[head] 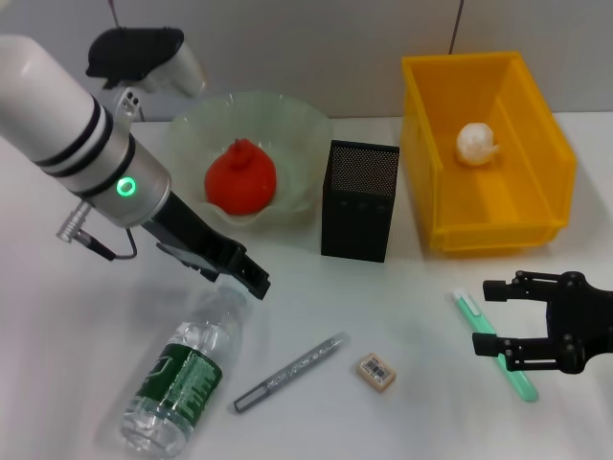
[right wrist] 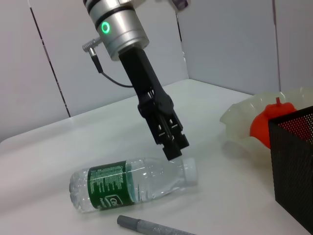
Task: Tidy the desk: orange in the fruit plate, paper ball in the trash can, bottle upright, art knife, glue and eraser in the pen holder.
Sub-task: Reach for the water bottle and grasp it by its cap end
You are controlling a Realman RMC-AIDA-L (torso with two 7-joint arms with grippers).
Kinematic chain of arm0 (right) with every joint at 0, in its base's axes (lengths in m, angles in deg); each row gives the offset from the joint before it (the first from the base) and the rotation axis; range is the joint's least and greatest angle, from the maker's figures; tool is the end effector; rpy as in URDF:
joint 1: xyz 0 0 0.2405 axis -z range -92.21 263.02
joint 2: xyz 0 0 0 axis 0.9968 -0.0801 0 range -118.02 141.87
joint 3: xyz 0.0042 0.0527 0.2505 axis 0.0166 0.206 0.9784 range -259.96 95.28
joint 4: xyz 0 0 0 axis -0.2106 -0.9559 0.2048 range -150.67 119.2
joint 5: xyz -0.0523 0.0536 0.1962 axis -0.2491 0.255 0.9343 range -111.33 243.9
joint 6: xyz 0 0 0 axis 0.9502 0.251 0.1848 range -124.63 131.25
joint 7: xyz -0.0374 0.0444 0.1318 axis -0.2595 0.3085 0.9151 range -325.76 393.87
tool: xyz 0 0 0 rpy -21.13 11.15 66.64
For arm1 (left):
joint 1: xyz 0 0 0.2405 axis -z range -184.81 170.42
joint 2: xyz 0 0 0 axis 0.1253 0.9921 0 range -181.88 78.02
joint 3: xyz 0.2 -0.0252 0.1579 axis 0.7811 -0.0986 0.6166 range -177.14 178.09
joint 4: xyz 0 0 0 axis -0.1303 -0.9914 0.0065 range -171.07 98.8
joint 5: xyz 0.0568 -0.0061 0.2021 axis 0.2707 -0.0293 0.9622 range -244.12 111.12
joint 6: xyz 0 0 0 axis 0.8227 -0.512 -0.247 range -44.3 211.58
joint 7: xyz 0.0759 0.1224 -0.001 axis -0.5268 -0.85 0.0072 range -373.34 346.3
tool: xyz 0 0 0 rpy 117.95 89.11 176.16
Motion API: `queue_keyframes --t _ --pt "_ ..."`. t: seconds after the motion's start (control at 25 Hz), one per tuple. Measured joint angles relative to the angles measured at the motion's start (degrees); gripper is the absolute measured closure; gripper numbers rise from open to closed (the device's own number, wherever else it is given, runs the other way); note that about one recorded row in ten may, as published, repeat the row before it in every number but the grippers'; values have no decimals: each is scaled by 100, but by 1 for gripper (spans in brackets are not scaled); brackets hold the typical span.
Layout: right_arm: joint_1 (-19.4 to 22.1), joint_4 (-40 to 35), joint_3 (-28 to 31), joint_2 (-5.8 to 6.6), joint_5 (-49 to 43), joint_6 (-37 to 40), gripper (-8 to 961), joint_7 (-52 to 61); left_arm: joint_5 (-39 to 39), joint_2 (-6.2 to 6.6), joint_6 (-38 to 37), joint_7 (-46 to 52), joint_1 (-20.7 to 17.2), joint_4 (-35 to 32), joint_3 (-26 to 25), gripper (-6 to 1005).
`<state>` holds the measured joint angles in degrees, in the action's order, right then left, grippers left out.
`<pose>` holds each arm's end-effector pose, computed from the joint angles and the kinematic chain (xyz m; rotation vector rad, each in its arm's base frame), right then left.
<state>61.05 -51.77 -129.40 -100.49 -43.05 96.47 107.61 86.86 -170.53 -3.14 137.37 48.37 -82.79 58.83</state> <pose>0.2990 0.3013 0.0287 -2.7883 0.5411 0.6171 -0.1656 0.4075 -0.0143 -2.5167 -1.3527 0.4153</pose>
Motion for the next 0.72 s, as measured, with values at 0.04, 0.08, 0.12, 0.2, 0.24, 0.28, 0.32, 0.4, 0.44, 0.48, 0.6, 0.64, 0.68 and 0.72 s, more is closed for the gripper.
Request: queue_keyframes --t 0.04,0.08,0.12,0.2,0.24,0.28,0.32,0.4,0.44,0.48,0.6,0.64,0.68,0.72 --pt "-2 0 -1 0 0 0 166 11 2 0 50 1 8 79 0 215" --pt "-2 0 -1 0 0 0 166 11 2 0 50 1 8 79 0 214" --pt "1 0 -2 0 0 0 166 17 11 -1 190 2 15 230 1 214" --pt "3 -1 -3 0 0 0 166 20 3 -3 342 2 11 369 5 215" --pt "3 -4 -4 -2 0 0 166 26 -3 -3 365 2 6 386 14 216" --pt "3 -4 -4 -2 0 0 166 26 -3 -3 365 2 6 386 14 217" --pt "3 -4 -4 -3 0 0 166 28 -11 -4 400 2 -4 414 31 217" --pt "2 -6 -4 -7 0 0 166 30 -15 -10 486 2 -16 479 64 219" --pt "2 -12 -5 -27 0 3 166 30 -16 -12 525 2 -17 513 73 219" --pt "2 -12 -5 -27 0 3 166 30 -16 -14 595 1 -18 583 93 220" --pt "1 -23 -4 -55 0 3 166 29 -19 -14 743 1 -19 670 202 222" --pt "1 -24 -4 -62 0 3 166 29 -19 -14 743 1 -19 670 202 222" --pt "1 -25 -4 -62 0 3 166 30 -19 -14 743 1 -19 670 202 223" --pt "1 -25 -4 -62 0 3 166 30 -19 -14 743 1 -19 670 202 224"
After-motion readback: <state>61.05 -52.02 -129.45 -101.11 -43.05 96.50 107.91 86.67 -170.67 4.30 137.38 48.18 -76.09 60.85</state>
